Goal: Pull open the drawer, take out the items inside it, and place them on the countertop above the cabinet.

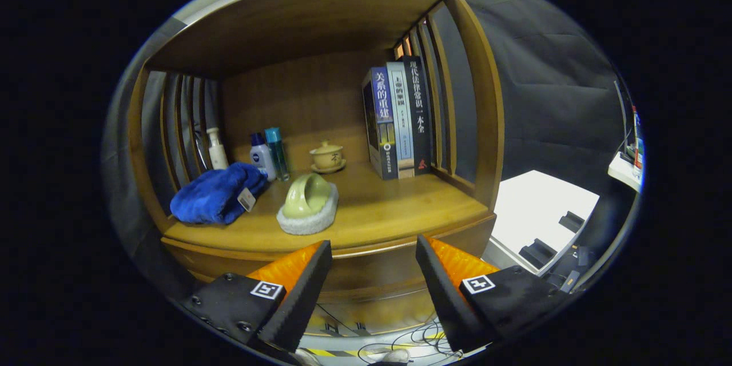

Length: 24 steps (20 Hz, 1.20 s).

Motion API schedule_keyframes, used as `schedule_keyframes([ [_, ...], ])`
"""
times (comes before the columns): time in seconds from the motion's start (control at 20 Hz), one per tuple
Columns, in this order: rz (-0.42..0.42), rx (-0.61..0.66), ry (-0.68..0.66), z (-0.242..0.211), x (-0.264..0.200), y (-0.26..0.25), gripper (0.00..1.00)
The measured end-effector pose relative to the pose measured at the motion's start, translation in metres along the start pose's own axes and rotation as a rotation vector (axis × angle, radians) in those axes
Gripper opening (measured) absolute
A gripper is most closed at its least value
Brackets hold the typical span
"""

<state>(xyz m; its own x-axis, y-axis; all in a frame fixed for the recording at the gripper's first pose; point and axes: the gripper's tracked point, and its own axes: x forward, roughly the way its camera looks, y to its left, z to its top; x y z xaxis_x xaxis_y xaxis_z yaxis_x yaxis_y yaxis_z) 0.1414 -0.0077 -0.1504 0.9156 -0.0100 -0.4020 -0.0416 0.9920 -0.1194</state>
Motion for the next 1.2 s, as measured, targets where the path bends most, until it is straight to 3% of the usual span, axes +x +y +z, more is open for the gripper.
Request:
schedule_keyframes([
  [0.55, 0.047, -0.035, -0.147, 0.117, -0.076, 0.022, 0.98],
  [1.2, 0.038, -0.039, -0.198, 0.144, -0.106, 0.020, 0.98],
])
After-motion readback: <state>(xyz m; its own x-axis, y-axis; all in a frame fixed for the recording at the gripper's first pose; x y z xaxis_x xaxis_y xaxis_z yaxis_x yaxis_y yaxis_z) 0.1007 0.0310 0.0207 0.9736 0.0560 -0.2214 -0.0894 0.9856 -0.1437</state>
